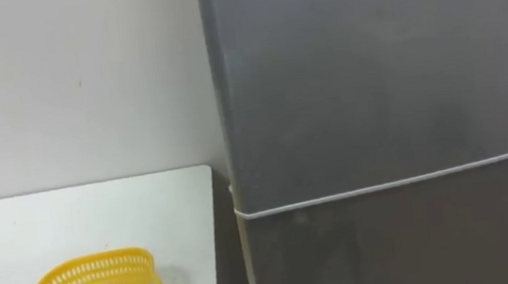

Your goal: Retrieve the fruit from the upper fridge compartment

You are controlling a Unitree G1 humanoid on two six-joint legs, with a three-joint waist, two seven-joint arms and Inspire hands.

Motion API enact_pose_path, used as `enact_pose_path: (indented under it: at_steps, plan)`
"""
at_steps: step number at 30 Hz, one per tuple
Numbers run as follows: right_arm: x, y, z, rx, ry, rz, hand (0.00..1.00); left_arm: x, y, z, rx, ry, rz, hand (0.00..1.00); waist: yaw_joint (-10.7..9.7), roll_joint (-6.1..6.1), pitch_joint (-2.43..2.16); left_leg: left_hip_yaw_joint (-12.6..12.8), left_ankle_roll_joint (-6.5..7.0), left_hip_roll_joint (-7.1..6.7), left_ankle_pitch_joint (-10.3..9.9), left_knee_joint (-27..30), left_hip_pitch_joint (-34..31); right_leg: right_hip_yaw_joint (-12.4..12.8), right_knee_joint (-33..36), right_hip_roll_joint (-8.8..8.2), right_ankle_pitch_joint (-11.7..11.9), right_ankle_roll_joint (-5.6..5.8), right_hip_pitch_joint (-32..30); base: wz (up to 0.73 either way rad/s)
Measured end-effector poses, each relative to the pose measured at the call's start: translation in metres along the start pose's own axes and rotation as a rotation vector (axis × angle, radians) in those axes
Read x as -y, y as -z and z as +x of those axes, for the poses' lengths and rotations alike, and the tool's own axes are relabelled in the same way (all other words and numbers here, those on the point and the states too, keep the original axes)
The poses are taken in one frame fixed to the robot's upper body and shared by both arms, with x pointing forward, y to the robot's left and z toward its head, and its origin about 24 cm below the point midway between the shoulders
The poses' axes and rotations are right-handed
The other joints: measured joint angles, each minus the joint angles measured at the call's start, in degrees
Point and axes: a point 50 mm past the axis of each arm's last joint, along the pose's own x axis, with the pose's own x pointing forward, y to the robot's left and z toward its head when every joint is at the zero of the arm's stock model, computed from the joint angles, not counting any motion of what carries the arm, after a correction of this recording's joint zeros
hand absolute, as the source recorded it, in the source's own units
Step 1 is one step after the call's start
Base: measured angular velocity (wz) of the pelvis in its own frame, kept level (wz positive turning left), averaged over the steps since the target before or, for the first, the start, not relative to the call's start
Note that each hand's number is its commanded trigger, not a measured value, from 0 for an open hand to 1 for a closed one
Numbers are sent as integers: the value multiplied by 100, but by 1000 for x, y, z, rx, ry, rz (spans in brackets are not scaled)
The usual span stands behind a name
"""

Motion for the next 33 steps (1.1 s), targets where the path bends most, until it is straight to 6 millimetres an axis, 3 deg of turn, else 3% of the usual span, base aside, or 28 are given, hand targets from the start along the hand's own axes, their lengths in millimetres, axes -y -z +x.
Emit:
enact_pose_path:
  at_steps: [4,13,25,33]
  plan:
    - [1,-6,1,11,-6,0,0,24,7,1,-48,206,-31,0,-127,8,0,19,5,-2,3,33,-74,10,6,-6,0,0,-87,-1]
    - [1,-9,3,-13,-15,1,0,55,16,-4,-122,452,-92,0,-272,8,-6,54,4,-4,4,50,-107,83,21,-3,0,0,-153,-2]
    - [-1,-3,3,-82,-33,-80,0,83,28,-22,-240,708,-164,0,-424,-16,2,99,4,0,4,86,-71,110,41,-4,0,0,-151,0]
    - [-5,-2,3,-105,-57,-152,0,100,31,-29,-272,861,-183,0,-483,15,-18,134,4,4,4,89,-57,153,37,0,0,0,-138,-1]
